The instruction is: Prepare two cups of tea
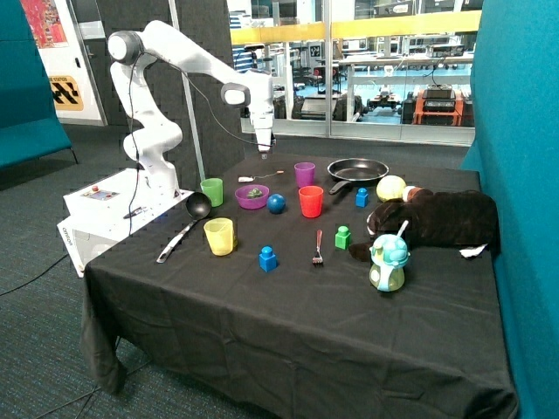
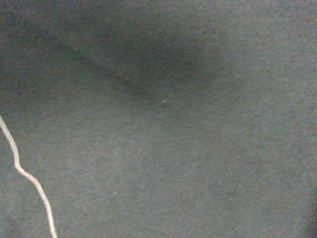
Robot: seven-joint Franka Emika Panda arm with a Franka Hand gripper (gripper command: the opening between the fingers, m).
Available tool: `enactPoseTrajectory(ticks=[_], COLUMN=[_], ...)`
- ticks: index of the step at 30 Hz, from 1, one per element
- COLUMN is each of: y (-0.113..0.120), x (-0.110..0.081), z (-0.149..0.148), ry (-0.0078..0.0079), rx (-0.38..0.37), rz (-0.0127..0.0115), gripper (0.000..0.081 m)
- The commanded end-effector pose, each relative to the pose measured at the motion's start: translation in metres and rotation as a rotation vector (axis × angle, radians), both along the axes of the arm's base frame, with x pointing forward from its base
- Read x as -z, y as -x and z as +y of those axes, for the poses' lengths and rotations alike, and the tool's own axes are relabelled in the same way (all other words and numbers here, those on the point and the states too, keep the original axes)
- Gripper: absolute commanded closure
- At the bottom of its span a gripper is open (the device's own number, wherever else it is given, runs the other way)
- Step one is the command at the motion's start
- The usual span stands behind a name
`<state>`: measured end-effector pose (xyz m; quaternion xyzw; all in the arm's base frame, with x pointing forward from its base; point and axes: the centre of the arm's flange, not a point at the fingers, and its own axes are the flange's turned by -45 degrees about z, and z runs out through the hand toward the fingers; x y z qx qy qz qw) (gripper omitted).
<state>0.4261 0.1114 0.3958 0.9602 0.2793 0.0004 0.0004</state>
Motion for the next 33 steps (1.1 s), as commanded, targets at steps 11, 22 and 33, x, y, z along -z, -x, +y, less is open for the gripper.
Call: enactPoseTrajectory(ticks=[11, 22, 33], y=[0.062, 0.080, 0.075], x=[0.032, 0.063, 0.084], z=[0.021, 0.020, 0.026], ry=[-0.0004, -0.0005, -0.0005], rx=[-0.051, 0.015, 0.196], rz=[0.0010, 0.0010, 0.0009], gripper=[0.0310, 0.0232, 0.0149])
